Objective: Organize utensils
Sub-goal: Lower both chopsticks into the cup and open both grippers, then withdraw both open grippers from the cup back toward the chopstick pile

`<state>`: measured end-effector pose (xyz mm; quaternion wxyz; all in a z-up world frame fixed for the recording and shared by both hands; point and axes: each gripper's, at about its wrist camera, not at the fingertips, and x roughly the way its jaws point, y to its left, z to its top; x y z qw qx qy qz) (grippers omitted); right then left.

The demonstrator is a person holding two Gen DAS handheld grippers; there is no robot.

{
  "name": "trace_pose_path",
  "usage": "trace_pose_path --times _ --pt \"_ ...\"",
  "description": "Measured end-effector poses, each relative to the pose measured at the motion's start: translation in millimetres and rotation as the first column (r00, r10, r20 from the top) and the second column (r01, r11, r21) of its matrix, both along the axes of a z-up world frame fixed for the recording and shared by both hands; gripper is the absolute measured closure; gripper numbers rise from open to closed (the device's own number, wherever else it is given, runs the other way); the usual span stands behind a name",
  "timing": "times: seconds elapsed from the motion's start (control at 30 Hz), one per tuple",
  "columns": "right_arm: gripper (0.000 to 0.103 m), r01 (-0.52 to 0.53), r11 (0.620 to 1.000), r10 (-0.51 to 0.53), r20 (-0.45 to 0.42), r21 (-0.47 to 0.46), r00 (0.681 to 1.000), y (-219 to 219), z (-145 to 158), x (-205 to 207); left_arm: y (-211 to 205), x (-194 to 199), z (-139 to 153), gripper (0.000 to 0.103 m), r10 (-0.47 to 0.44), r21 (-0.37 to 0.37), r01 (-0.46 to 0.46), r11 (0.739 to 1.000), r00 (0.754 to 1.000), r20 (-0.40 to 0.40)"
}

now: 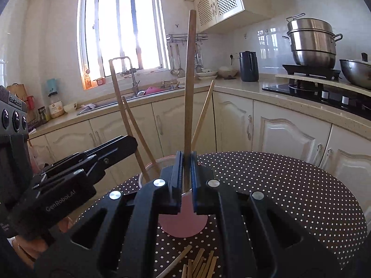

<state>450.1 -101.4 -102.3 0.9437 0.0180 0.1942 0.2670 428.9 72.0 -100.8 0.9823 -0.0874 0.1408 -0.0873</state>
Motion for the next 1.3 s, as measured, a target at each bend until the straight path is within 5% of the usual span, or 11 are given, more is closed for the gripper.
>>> trace_pose_path --times 0.13,0.2,0.23,0.83,1.3 --pt "0.086 0.033 0.999 -0.033 -0.003 -0.009 0.999 -3 2 -9 3 -9 5 0.056 -0.009 0.010 0.009 1.000 1.000 -0.005" --pt "0.055 0.048 0.999 -0.048 0.007 -0.002 0.999 -7 6 -14 7 -15 7 0.051 -0.008 0.005 0.008 1.000 1.000 0.000" --pt "0.051 0.058 0.998 -0.058 0.018 0.005 0.998 -9 8 -17 8 -18 8 0.048 -0.009 0.000 0.009 1.000 1.000 0.003" --pt "0.051 0.083 0.997 -0.083 0.006 -0.003 0.997 -25 25 -74 13 -74 16 0.037 -0.031 0.033 0.032 0.999 0.999 -0.033" --pt "0.051 0.065 0.997 -0.069 -0.074 -0.051 0.995 -26 13 -108 1 -102 -5 0.037 -0.029 0.100 0.047 0.994 0.984 -0.174"
